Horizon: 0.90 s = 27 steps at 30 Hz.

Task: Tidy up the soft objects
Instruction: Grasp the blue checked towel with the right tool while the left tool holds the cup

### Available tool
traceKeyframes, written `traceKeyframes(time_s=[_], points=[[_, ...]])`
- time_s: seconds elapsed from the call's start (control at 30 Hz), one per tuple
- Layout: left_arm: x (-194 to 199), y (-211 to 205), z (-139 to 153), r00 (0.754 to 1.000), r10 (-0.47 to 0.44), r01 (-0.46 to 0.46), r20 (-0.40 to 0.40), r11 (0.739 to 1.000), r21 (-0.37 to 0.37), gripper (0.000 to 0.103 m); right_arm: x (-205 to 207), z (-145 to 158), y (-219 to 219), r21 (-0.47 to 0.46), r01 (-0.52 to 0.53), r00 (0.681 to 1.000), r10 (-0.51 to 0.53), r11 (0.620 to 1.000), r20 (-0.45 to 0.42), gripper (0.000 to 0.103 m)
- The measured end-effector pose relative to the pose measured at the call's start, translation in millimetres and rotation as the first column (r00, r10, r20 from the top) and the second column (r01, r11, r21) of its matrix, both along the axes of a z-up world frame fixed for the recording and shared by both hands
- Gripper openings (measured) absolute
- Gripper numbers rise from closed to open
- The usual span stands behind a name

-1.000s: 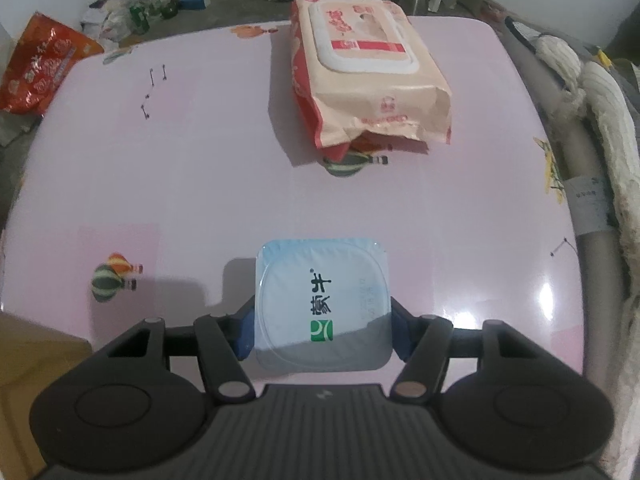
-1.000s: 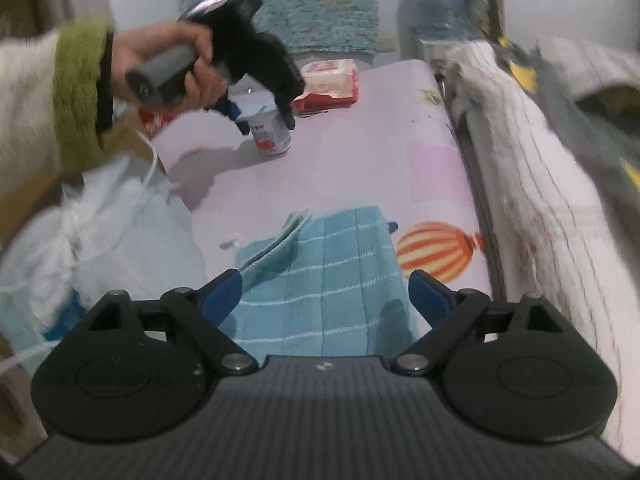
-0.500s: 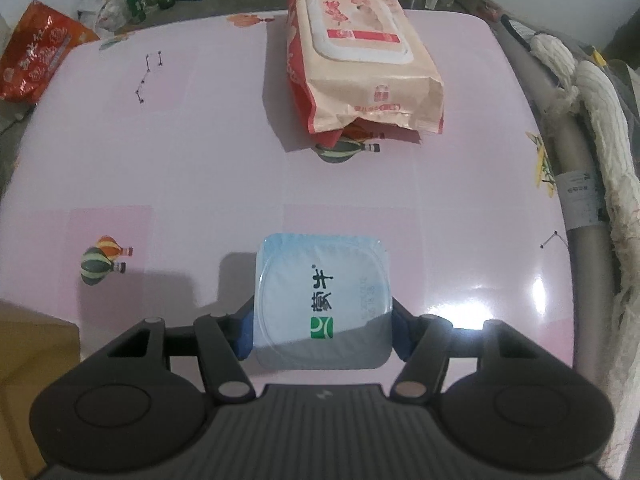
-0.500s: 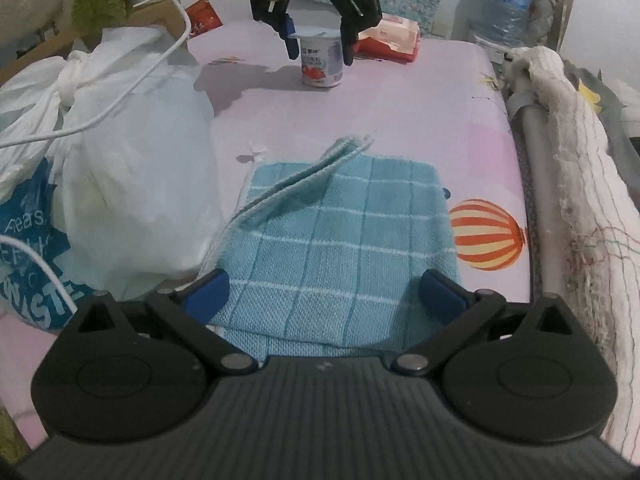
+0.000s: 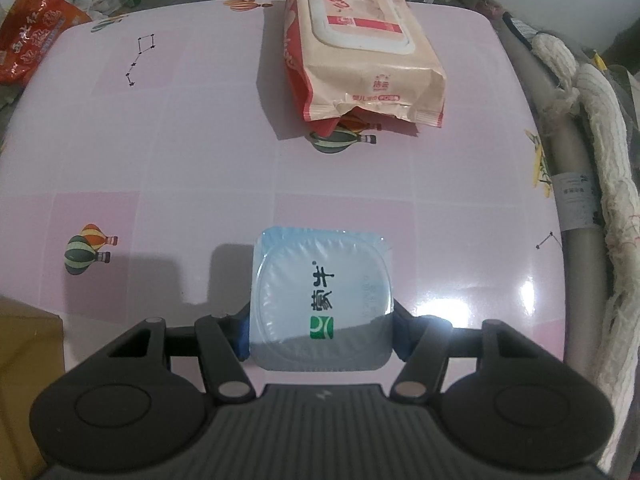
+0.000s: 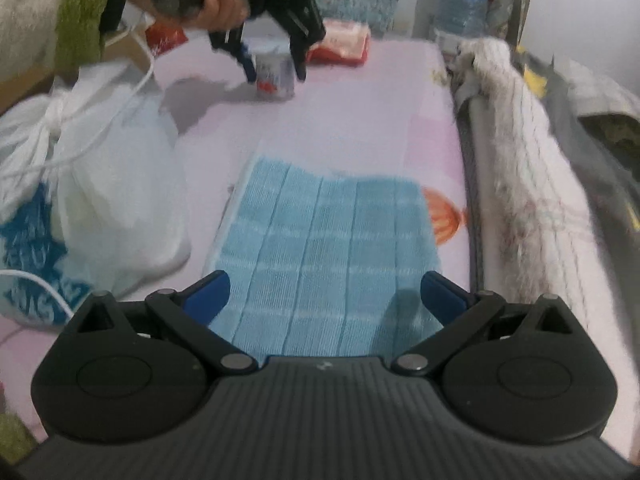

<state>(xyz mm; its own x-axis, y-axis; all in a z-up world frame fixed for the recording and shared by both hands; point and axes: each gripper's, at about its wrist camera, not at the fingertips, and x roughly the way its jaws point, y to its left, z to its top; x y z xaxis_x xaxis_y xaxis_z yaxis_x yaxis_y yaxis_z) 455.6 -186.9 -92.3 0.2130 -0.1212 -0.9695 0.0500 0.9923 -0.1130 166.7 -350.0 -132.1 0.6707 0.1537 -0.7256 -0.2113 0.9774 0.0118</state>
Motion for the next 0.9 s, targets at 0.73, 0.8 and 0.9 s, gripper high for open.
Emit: traceKeyframes(time_s=[0.73, 0.8, 0.9], points=[[-8.5, 9.9, 15.1, 1.0, -0.014, 0.014, 0.003, 0.997, -0.082, 0.062, 6.1, -13.2, 4.9, 0.006, 0.044, 0.997, -0.044, 0.999, -0.066, 0.072], [-10.6, 11.6, 20.2, 1.0, -0.014, 0.015, 0.012, 0.995, -0.096, 0.062, 5.6, -11.9, 2.1, 0.0, 0.067, 0.996, -0.067, 0.998, -0.065, 0.062], [-15.9, 14.6, 30.9, 0.999, -0.013, 0.018, 0.043, 0.993, -0.114, 0.062, 5.2, -10.4, -4.0, 0.002, 0.112, 0.992, -0.112, 0.994, -0.06, 0.044]])
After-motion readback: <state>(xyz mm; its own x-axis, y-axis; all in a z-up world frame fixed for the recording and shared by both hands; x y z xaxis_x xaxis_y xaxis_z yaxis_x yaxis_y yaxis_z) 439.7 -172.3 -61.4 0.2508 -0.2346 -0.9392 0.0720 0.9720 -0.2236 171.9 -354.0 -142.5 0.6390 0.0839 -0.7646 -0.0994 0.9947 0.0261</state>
